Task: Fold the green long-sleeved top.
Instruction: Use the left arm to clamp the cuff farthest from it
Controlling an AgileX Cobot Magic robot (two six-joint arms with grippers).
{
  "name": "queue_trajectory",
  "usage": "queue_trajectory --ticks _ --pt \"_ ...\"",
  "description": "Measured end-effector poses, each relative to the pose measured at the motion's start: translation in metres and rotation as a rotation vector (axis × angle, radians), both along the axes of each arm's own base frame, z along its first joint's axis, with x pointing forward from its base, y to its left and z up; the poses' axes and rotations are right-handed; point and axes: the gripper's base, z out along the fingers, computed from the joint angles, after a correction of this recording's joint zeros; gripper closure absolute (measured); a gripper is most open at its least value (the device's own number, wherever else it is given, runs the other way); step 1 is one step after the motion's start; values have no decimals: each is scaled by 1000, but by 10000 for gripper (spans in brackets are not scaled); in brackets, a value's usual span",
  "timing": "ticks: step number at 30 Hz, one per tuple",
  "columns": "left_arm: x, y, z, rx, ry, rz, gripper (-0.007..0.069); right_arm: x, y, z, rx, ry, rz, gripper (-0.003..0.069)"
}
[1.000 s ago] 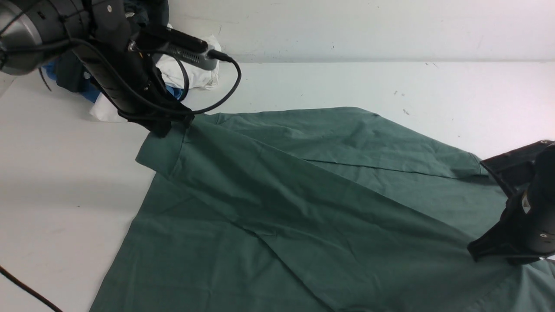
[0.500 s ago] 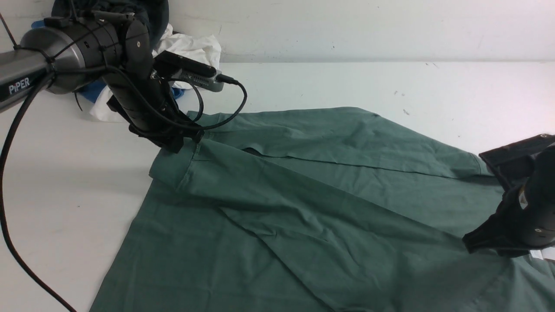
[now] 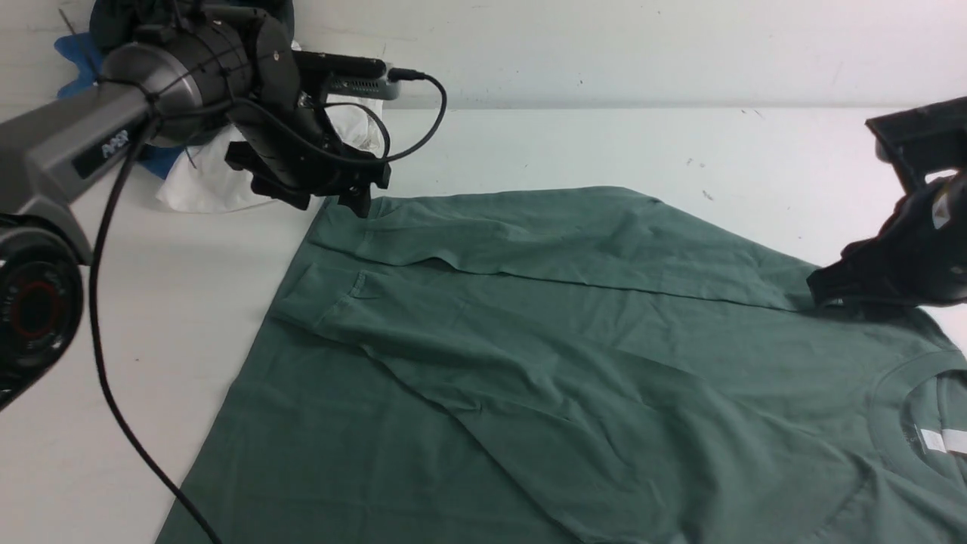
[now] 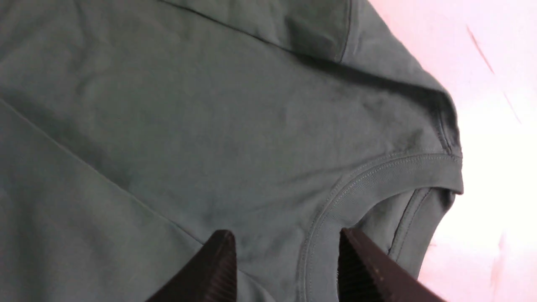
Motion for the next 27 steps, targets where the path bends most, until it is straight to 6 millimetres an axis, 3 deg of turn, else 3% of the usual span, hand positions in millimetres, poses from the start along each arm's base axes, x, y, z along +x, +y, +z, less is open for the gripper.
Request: queue_trajectory --ticks 6,14,27 --pt "31 -5 -34 10 -19 -2 154 -6 7 1 59 49 63 335" --pt "43 -4 -56 62 -34 -11 160 -6 9 1 75 60 94 334" --pt "47 1 -57 135 -67 -21 162 -7 11 0 94 64 99 334"
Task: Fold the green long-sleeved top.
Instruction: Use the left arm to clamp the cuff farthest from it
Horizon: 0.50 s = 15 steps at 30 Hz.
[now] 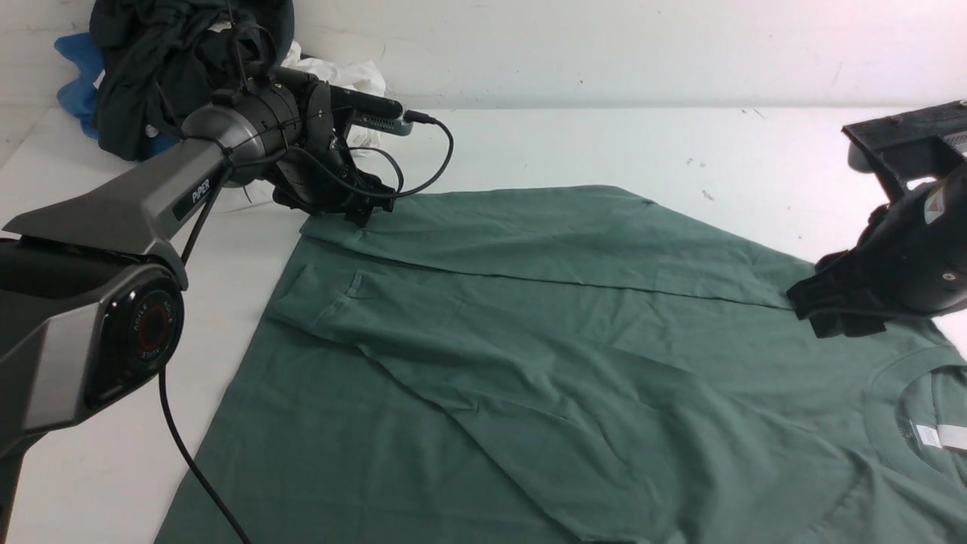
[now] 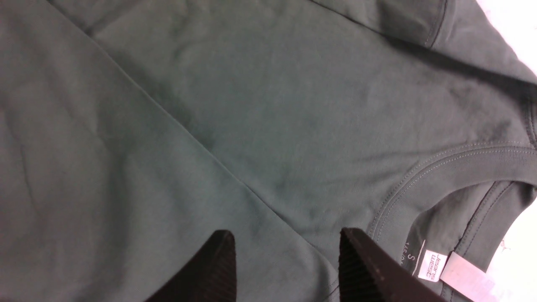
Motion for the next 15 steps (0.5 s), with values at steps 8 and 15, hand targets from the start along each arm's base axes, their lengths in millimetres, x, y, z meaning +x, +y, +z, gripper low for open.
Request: queue_trajectory --ticks 8,15 --pt "-3 1 -2 7 36 4 396 0 1 0 5 -4 9 334" --pt "-4 0 -1 12 49 -12 627 0 2 0 10 -2 17 334"
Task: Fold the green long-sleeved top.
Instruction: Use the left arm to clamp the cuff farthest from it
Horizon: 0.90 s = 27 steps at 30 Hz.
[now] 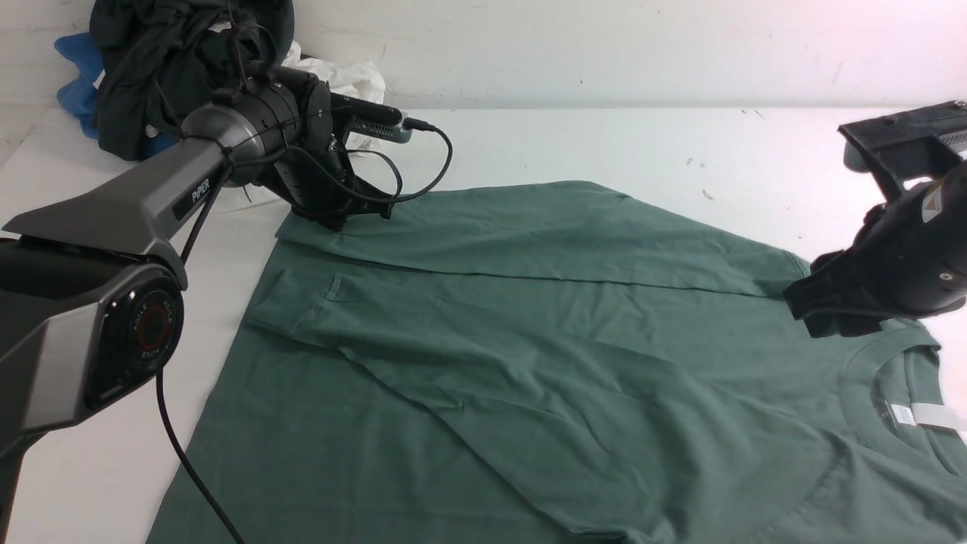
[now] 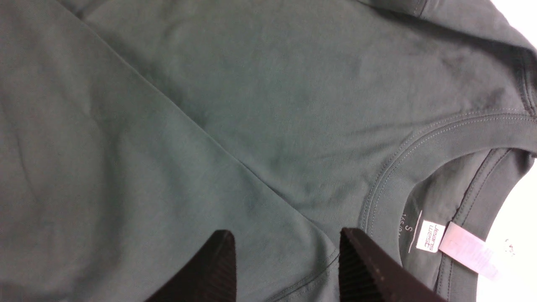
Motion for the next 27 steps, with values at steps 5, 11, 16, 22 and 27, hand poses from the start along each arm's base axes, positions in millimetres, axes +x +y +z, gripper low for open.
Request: queue_trajectory --ticks 5,11,16,22,27 --pt "-6 -3 20 15 4 -40 632 0 0 0 -2 0 6 334" --pt "-26 -5 45 104 114 -187 616 0 0 0 -2 0 12 334" --pt "-36 -3 45 179 199 -490 469 0 0 0 -2 0 12 334" --pt "-33 1 35 153 183 -721 260 0 0 0 0 0 12 334" --pt "-29 8 14 182 218 -754 223 0 1 0 1 1 11 334"
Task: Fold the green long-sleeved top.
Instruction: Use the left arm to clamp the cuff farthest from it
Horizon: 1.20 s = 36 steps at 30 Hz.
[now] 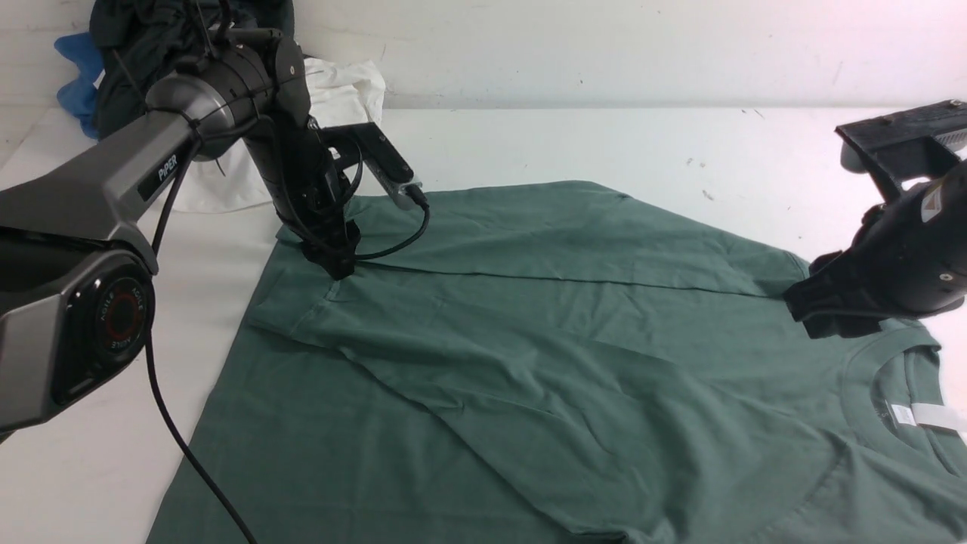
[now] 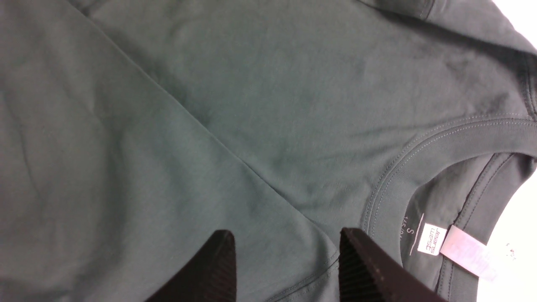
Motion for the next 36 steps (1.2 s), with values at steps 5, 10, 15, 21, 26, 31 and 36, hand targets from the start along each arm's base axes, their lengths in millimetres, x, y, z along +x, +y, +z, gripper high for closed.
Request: queue_trajectory --ticks 5,10,15,21,26,31,36 --pt "8 1 -6 6 -63 10 278 0 1 0 15 5 6 334" --pt "14 0 -4 -17 -125 44 330 -1 2 0 23 7 16 334" --pt "14 0 -4 -24 -132 48 339 -1 3 0 27 9 23 334" --pt "15 -2 -16 -42 -110 54 340 -1 3 0 29 8 25 334" --pt "16 -2 -16 -40 -118 57 462 -1 3 0 29 8 25 334" --pt "17 -1 -15 -46 -128 80 608 -1 3 0 29 6 25 334" --pt "17 -1 -11 -49 -130 84 630 -1 3 0 31 7 25 334"
